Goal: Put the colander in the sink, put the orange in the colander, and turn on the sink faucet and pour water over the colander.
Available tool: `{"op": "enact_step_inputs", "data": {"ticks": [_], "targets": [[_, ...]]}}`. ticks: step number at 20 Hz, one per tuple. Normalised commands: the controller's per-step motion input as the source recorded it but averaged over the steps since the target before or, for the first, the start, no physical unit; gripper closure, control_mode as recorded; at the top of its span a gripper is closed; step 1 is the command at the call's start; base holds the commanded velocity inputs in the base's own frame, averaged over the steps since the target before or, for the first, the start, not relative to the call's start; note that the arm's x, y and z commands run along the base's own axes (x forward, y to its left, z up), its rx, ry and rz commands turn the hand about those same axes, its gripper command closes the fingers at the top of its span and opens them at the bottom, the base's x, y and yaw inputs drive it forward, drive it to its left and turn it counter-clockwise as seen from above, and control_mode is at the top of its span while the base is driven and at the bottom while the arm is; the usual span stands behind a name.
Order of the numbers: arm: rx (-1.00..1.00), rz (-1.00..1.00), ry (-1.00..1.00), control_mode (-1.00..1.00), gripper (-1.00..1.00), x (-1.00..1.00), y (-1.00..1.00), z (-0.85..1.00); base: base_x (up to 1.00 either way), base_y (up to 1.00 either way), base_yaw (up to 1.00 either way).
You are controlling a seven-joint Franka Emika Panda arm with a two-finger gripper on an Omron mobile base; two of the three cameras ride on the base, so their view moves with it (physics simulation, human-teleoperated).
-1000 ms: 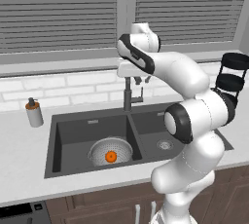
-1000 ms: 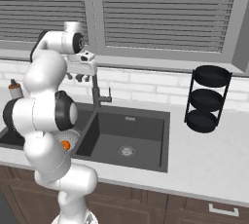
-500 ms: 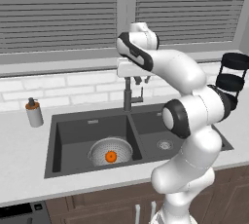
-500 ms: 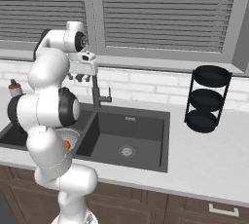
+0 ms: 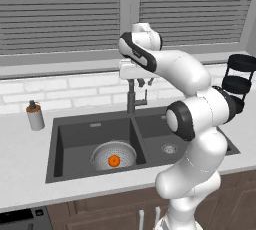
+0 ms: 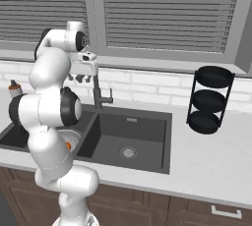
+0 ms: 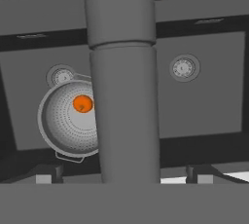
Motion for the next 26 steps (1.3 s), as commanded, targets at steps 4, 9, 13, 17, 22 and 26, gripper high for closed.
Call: {"op": "enact_step_inputs", "data": {"ticks": [4,9,13,17,22,26], "targets": [[-0.01,0.00,0.00,-1.00,-1.00,0.00,0.28,-0.50,0.00,0.00,0.00],[-0.01,0.00,0.00,-1.00,-1.00,0.00,0.41,-0.60,0.00,0.00,0.00],[-0.01,0.00,0.01,-1.00,-1.00,0.00,0.50,-0.59,0.00,0.00,0.00],[-0.01,0.00,0.02,-1.00,-1.00,0.00,0.49,-0.54,0.00,0.00,0.00],[0.00,0.00,0.02,-1.00,-1.00,0.01,0.47,-0.51,0.00,0.00,0.00],[-0.01,0.00,0.01,-1.00,-1.00,0.00,0.47,-0.58,0.00,0.00,0.00]]}}
